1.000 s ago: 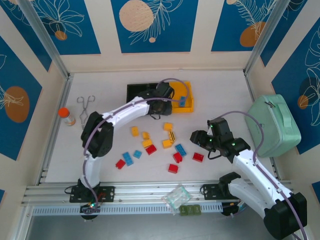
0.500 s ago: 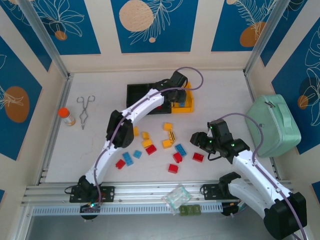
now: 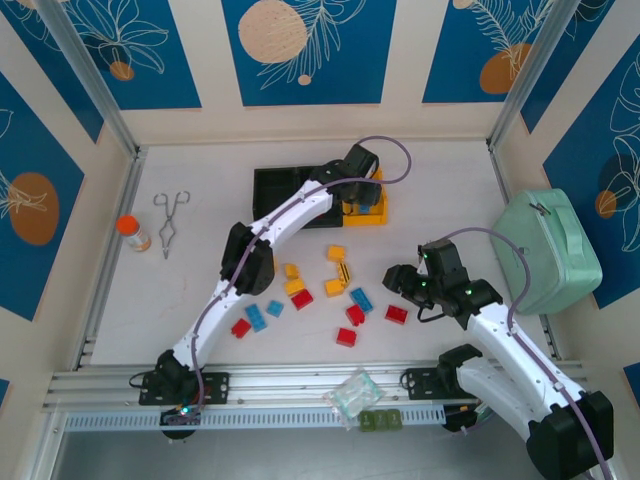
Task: Sort the legos into containers by color
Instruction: Place the lego in the container.
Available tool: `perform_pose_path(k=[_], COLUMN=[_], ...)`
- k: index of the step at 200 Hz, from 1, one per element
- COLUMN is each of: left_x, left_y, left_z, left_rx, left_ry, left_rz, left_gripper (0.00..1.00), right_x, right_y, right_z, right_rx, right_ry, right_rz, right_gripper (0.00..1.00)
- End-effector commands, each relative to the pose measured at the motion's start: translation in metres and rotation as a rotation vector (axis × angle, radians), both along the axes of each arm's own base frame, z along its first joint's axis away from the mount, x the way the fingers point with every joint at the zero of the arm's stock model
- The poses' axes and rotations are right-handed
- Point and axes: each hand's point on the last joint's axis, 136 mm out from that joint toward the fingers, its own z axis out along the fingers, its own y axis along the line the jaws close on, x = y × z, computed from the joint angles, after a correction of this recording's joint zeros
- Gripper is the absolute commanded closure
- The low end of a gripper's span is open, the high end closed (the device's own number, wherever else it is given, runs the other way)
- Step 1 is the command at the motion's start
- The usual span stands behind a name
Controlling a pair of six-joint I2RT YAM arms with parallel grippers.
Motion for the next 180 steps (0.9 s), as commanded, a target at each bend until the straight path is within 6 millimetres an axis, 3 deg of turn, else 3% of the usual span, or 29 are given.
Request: perform_pose_path(k=[1,33,58,91,137,180], left_x=[-0.001,-0.013,-0.033,-0.064,-0.108,-0.150], left_y=[-0.010,-0.009,-0.003,0.021,0.073,0.136], left_z=[0.022,0.044,0.076,0.100,0.101,0.074], left_rx=[-0.044,-0.048,-0.058,-0.079,-0.061,-0.032], left_ry=[-0.035,-0.032,-0.045,-0.059,-0.041,0.013], left_rz=[-0.030,-0.046,-0.069,-0.081,-0.048,0.039], left_gripper=[0.52,0.51,0.50,0.49,0.47,0.46], right_x=[-0.005,-0.003,-0.001,0.002,0.008,0.018], right_y=[-0.001,0.001,0.000,0.003,0.016,0.042], right_z=[-0.001,0.001,0.004,0.007,0.011,0.009], right_rx=[0.014,0.019,0.004,-0.022,-0.066,-0.123], right_ry=[0.017,0.008,0.000,-0.002,-0.005,0.016], right_rz=[-0.010,-0.005,0.004,0.028,0.090,0.173], right_gripper=[0.47,0.47,0.47,0.47,0.47,0.47])
